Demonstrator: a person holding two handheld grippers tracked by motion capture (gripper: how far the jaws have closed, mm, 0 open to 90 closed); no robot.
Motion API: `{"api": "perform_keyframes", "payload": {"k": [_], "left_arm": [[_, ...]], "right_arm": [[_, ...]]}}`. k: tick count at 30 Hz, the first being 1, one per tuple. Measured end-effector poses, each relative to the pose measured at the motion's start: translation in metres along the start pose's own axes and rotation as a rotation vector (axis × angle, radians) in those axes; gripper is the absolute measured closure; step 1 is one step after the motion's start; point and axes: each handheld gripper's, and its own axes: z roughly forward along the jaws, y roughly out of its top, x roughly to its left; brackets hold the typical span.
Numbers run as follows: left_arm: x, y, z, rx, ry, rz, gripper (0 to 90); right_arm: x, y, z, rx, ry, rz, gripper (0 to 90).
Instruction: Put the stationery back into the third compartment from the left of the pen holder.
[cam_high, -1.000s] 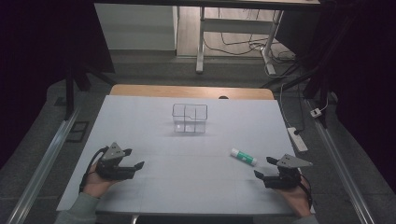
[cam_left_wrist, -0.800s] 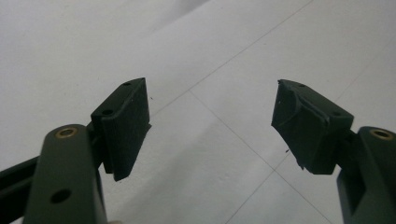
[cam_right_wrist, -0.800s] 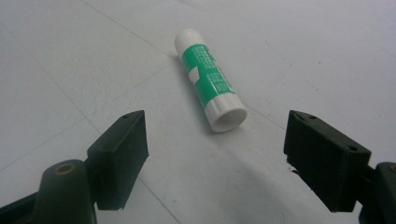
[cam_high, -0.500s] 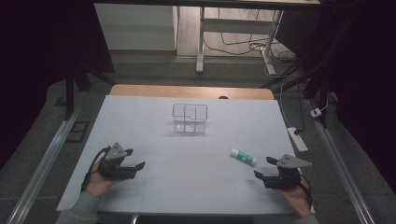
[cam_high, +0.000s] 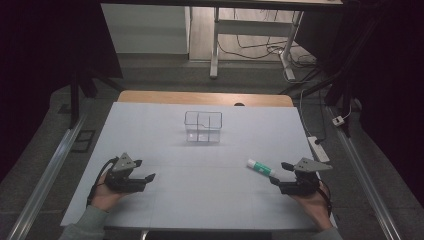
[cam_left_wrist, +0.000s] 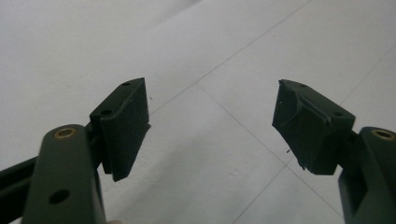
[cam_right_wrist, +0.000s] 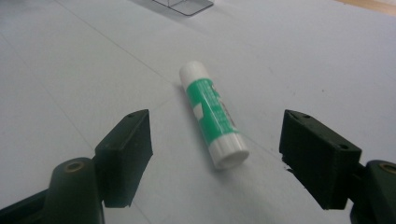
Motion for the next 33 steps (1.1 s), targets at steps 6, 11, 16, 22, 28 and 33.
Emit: {"api": "perform_keyframes", "payload": {"k": [6, 11, 16, 22, 28, 33], "left_arm": [[-0.001, 0.000, 0.002, 0.009, 0.003, 0.010, 26.4], [-0.002, 0.000, 0.002, 0.011, 0.001, 0.013, 26.4], [-0.001, 0.000, 0.002, 0.011, -0.002, 0.012, 26.4], [-0.001, 0.000, 0.003, 0.015, -0.003, 0.014, 26.3], [-0.003, 0.000, 0.003, 0.020, -0.005, 0.025, 26.3], [-0.003, 0.000, 0.003, 0.019, -0.002, 0.023, 26.3]], "right_arm": [[0.005, 0.027, 0.006, 0.061, 0.037, -0.032, 26.2], [0.012, 0.045, 0.021, 0.153, 0.073, -0.087, 25.9], [0.018, 0.053, 0.037, 0.226, 0.090, -0.133, 25.9], [0.013, 0.057, 0.050, 0.262, 0.110, -0.121, 25.4], [0.010, 0.065, 0.059, 0.294, 0.121, -0.112, 25.1], [0.006, 0.075, 0.072, 0.378, 0.169, -0.106, 25.1]]}}
